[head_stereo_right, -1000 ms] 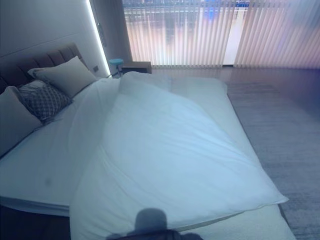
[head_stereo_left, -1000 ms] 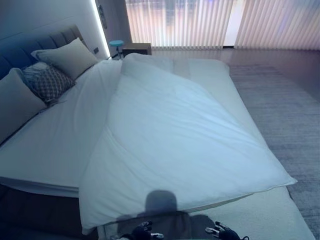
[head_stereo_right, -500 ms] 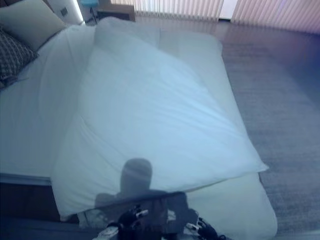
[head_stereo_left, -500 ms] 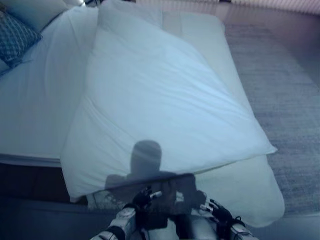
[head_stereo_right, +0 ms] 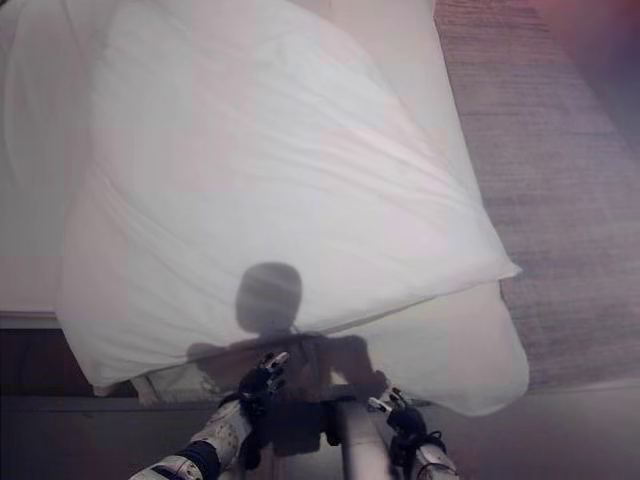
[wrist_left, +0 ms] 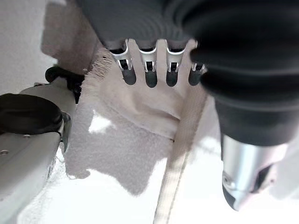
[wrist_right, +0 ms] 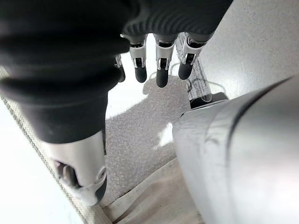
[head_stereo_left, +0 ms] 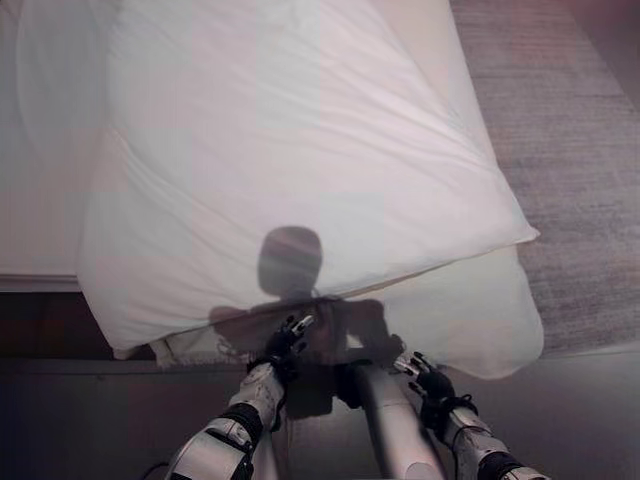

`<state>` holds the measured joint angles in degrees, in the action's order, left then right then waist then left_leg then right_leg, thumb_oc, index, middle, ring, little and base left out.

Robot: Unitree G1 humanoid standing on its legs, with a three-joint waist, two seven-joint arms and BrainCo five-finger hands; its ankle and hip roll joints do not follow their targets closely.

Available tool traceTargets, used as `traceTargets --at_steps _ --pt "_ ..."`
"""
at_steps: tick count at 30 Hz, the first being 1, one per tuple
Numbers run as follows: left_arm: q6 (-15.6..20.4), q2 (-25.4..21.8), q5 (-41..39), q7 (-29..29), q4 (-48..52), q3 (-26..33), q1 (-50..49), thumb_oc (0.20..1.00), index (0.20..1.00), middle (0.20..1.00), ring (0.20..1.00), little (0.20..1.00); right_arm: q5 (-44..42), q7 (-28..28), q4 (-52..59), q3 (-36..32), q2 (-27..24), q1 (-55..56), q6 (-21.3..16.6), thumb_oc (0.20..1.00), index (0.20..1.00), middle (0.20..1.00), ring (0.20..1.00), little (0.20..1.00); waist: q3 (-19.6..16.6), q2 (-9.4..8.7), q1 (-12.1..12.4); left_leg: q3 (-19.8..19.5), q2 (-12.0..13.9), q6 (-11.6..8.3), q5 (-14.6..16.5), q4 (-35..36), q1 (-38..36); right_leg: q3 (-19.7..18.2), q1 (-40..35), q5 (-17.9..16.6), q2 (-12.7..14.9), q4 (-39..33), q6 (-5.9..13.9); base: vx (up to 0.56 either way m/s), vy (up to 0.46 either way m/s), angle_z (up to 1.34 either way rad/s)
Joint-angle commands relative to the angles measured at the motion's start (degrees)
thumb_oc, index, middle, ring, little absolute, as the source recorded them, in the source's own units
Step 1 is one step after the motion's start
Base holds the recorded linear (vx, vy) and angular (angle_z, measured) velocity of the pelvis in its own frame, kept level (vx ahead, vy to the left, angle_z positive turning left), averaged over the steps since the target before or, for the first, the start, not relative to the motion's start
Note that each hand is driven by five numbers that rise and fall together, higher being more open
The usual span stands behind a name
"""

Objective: Make the bed

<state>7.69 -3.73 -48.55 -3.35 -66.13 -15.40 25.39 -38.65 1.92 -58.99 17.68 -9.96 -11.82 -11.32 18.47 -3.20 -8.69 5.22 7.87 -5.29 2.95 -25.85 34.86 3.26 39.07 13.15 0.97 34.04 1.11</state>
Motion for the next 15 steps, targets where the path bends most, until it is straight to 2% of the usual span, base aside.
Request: traceTargets --at_steps 1,7,15 --pt "0.1 1.9 -2.9 0.2 -0.4 0.7 1.2 1.000 1.000 1.000 1.000 1.000 -1.8 -0.4 4.7 2.1 -0.8 0.9 -2.2 1.000 1.000 1.000 1.000 1.000 -2.5 0.15 -1.3 1.5 -1.2 1.60 3.4 -4.3 3.7 -1.2 0.8 -8.1 0.6 -4.4 4.37 -0.02 0.026 -0.05" --pt "0.1 2.6 -7.9 1.5 -1.2 4.0 4.1 1.000 1.000 1.000 1.000 1.000 -1.9 -0.4 7.4 3.1 -1.1 0.7 -2.3 1.000 1.000 1.000 1.000 1.000 -3.0 -0.56 -2.7 2.3 -0.4 1.51 3.5 -4.7 5.8 -2.5 3.1 -9.0 -0.1 -5.3 4.46 0.00 0.020 -0.11" --pt "2.5 2.6 -13.4 4.7 1.2 6.9 9.5 1.000 1.000 1.000 1.000 1.000 -2.1 -0.6 9.1 4.0 -1.9 0.9 -1.9 1.000 1.000 1.000 1.000 1.000 -3.6 -1.32 -4.2 3.1 0.5 1.18 3.6 -5.5 7.7 -3.5 5.2 -9.7 -0.8 -5.7 4.45 0.00 0.002 -0.07"
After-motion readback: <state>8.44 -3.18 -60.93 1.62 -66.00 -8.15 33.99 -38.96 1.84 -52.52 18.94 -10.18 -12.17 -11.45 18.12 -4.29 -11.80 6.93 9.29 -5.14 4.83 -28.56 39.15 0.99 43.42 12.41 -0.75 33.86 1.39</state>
